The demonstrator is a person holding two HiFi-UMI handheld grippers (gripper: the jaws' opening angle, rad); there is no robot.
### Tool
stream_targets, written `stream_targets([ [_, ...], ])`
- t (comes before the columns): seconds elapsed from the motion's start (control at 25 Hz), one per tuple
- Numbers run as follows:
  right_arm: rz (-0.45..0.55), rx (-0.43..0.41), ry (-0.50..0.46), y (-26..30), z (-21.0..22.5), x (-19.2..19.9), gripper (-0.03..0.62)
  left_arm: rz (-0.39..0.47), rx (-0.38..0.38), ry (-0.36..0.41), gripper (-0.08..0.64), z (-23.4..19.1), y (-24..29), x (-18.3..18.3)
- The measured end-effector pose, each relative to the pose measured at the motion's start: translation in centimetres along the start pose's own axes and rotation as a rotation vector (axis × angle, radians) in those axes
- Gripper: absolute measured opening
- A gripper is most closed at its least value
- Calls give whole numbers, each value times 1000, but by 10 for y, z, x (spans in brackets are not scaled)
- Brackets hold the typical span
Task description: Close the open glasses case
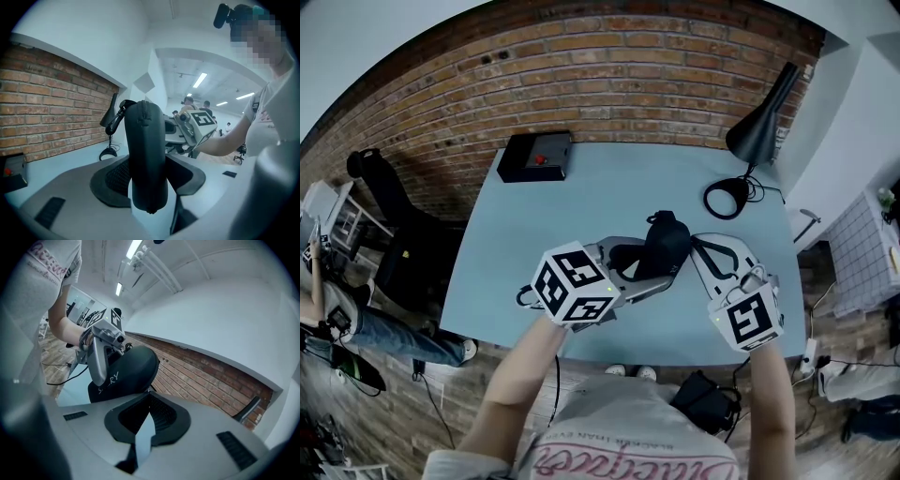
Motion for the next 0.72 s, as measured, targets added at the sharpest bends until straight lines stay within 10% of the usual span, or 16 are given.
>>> stream_targets([
  [0.72,-109,53,-362,-3,-4,-10,17,-285,-44,227,222,0,9,2],
])
Point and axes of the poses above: the fingertips, and each gripper's own axes: y forward along the fingers, z to its right, x out of its underside, the point moved 9 cm from there along -y, backward along the fingers, and after that the axes turned 6 degrees about -x, right-handed, at the moved point
